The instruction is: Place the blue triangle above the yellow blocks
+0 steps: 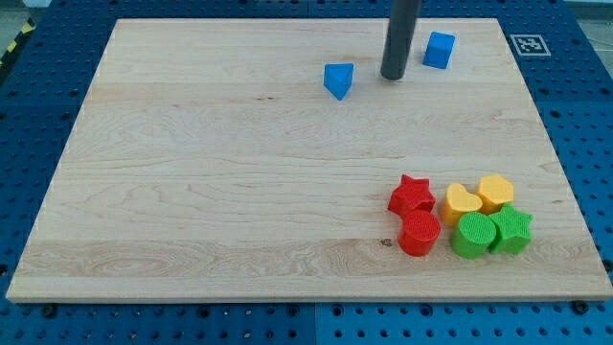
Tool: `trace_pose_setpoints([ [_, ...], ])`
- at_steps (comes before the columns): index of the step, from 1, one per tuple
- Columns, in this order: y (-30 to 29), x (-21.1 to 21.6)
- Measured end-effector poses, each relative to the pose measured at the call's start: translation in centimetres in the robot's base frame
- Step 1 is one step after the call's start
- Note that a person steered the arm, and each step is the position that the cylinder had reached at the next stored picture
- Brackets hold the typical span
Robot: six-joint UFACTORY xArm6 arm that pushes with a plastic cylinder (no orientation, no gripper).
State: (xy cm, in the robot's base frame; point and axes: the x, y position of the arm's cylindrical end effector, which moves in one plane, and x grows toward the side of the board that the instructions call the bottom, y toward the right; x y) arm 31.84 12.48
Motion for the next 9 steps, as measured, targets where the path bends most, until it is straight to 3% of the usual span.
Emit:
trace_pose_setpoints([
  [2, 3.0, 1.7],
  [4, -10.6, -2.9],
  [5, -13.2, -1.7],
  [9, -2.3, 2.9],
])
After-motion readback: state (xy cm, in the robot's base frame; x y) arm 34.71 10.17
